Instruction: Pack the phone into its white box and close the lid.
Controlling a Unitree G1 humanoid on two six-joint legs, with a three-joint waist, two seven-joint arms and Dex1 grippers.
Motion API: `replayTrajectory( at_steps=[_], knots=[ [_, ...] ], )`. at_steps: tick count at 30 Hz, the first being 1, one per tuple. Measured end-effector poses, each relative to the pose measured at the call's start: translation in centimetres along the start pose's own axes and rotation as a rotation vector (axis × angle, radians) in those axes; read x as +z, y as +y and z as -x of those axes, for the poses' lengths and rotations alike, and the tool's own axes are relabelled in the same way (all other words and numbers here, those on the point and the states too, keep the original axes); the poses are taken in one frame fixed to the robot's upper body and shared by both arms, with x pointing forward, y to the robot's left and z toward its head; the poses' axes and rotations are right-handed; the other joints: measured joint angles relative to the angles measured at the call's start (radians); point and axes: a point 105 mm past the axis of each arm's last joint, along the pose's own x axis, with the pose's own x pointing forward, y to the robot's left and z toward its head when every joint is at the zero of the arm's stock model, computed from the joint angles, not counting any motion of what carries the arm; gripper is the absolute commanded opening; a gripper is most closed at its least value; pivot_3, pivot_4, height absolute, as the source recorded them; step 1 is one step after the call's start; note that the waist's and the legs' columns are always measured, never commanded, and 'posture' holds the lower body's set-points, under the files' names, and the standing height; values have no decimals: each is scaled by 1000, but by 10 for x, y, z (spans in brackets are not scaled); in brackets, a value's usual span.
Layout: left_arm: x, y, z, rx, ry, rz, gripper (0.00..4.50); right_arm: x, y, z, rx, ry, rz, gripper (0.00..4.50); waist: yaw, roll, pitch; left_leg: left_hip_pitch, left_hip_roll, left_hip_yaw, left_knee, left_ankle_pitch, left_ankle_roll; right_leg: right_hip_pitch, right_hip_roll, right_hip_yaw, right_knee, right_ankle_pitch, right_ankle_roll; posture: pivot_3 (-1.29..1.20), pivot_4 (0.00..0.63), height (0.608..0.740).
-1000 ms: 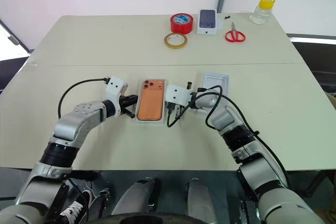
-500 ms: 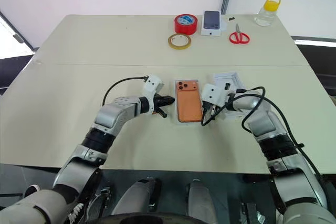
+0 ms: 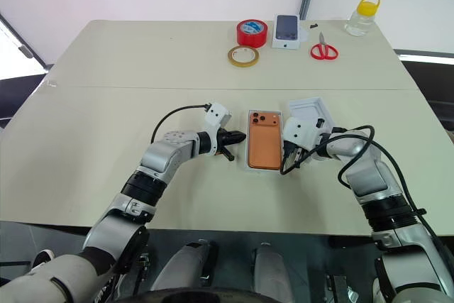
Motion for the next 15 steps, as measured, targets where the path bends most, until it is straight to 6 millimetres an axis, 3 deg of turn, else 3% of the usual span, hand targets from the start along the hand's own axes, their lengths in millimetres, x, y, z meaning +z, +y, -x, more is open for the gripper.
replayTrajectory(
  at_steps=[9, 15],
  knots=[
    [2, 1, -1, -8, 4, -16, 112, 0, -1, 1, -3, 5, 18, 0, -1, 0, 0, 0, 0, 0, 0, 0, 0, 0, 0, 0, 0, 0, 0, 0, 150, 740],
    [-4, 0, 13, -14, 7, -16, 112, 0, -1, 4, 17, 1, 47, 0, -3, -1, 1, 0, 0, 0, 0, 0, 0, -1, 0, 1, 1, 0, 0, 0, 150, 740]
  ],
)
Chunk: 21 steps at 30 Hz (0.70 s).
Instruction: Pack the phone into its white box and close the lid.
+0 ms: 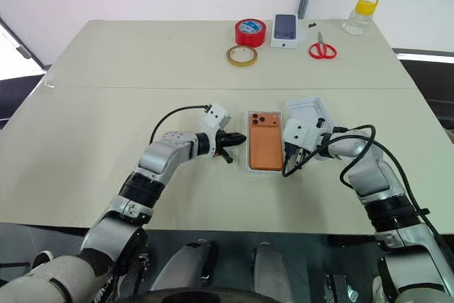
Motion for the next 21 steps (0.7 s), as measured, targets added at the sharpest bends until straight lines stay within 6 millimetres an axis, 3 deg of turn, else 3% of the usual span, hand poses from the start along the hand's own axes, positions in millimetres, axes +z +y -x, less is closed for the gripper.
replayTrajectory(
  at_steps=[13, 16, 18, 21],
  knots=[
    [14, 31, 31, 148, -100, -6, 112, -2, -31, -1, -89, 10, -14, 0, -4, -1, 1, 0, 0, 0, 0, 0, 0, -1, 0, 1, 1, 0, 0, 0, 150, 740],
    [16, 38, 38, 173, -110, -11, 925, -6, -37, -9, -134, 24, -2, 0, -5, -1, 1, 0, 0, 0, 0, 0, 0, -1, 0, 1, 1, 0, 0, 0, 150, 740],
    [18, 42, 43, 189, -110, -21, 1873, -11, -43, -13, -176, 50, 1, 0, -6, -1, 1, 0, 0, 0, 0, 0, 0, -1, 0, 1, 1, 0, 0, 0, 150, 740],
    [25, 45, 50, 201, -134, -34, 1873, -22, -51, -15, -230, 93, -21, 0, -3, -1, 1, 0, 0, 1, 0, 0, 0, -1, 0, 1, 1, 0, 0, 0, 150, 740]
  ],
)
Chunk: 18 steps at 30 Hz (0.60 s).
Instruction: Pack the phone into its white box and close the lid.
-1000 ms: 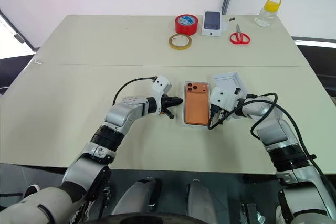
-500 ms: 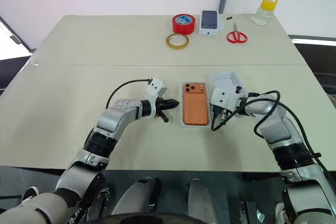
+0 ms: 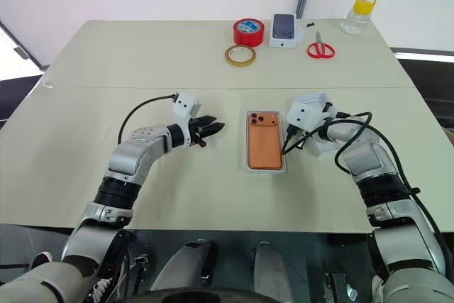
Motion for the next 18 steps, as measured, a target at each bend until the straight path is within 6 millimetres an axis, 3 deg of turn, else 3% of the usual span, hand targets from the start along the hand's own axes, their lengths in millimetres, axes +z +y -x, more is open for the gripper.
replayTrajectory(
  at_steps=[5, 6, 9, 12, 13, 15, 18],
  knots=[
    [2, 4, 5, 15, -17, 5, 1873, -1, -1, 0, 1, 3, -12, 0, -2, 0, 0, 0, 0, 0, 0, 0, 0, 0, 0, 0, 0, 0, 0, 0, 150, 740],
    [2, 4, 6, 14, -19, 3, 1921, -1, 0, 0, 6, 0, -18, 254, -2, 0, 0, 0, 0, 0, 0, 0, 0, 0, 0, 0, 0, 0, 0, 0, 150, 740],
    [0, 3, 10, 0, -27, 18, 2791, 2, 1, 4, 37, -25, -115, 1348, -5, 0, 0, 0, 1, 0, 0, 0, 0, 0, 0, 0, 0, 0, 0, 0, 150, 740],
    [-2, 4, 16, -18, -36, 35, 4296, 5, 0, 8, 42, -45, -152, 2941, -10, 0, 0, 0, 1, 0, 0, 0, 0, 0, 0, 0, 1, 0, 0, 0, 150, 740],
    [0, 5, 19, -24, -44, 36, 4500, 8, -1, 10, 41, -54, -160, 3444, -13, 0, 0, 0, 1, 0, 0, 0, 0, -1, 0, 0, 1, 0, 0, 0, 150, 740],
    [6, 9, 29, -31, -68, 19, 4500, 13, -5, 16, 34, -73, -183, 4445, -20, 1, 0, 0, 1, 0, 0, 0, 0, -1, 0, 0, 1, 0, 0, 0, 150, 740],
    [8, 10, 39, -54, -92, 23, 4500, 14, -16, 26, 8, -71, -213, 4445, -21, 1, 0, 0, 1, 0, 0, 0, 0, -1, 0, 0, 1, 0, 0, 0, 150, 740]
  ],
)
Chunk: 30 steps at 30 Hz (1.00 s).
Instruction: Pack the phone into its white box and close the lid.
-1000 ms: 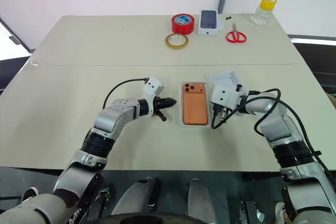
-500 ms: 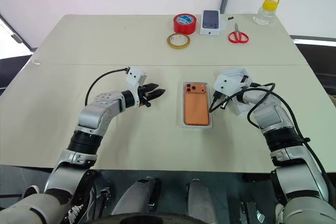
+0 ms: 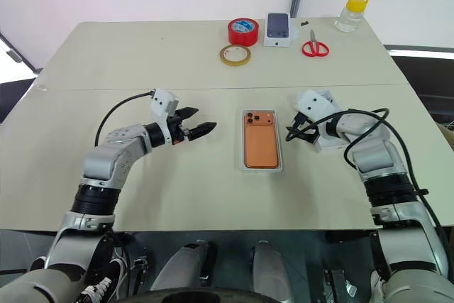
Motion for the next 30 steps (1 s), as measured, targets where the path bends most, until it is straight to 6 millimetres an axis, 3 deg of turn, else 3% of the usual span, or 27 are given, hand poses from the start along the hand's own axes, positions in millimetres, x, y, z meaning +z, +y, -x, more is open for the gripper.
replayTrajectory(
  at_steps=[6, 11, 18, 23, 30],
  knots=[
    [13, 4, 26, -54, -58, -22, 4500, 2, -7, 13, -30, 22, -238, 4445, 1, 0, 0, 0, 0, 0, 0, -2, 4, 0, 0, 0, 0, 0, 0, 0, 150, 740],
    [9, -4, 49, -151, -70, -107, 4500, 1, 10, 22, 26, 110, -472, 4445, 1, 1, 0, 0, 0, 0, -2, -3, 5, -1, -1, 1, -1, 0, -1, 0, 150, 740],
    [1, -10, 61, -218, -48, -104, 4500, -18, 22, 26, 0, 280, -558, 4445, 3, 1, 1, -1, -1, 0, -2, -5, 8, -1, -3, 0, -1, 0, -1, 0, 150, 740],
    [6, -19, 66, -265, -66, -144, 4500, -9, 15, 29, -33, 345, -606, 4445, -3, 4, 2, -1, 0, 0, -2, -5, 8, -3, -2, 0, 0, 0, -1, 0, 150, 740],
    [7, -21, 68, -282, -73, -161, 4500, 2, 23, 29, 34, 433, -672, 4445, 1, 4, 3, -1, -1, 1, -2, -5, 8, -2, -3, 0, -1, 0, -1, 0, 150, 740]
  ],
)
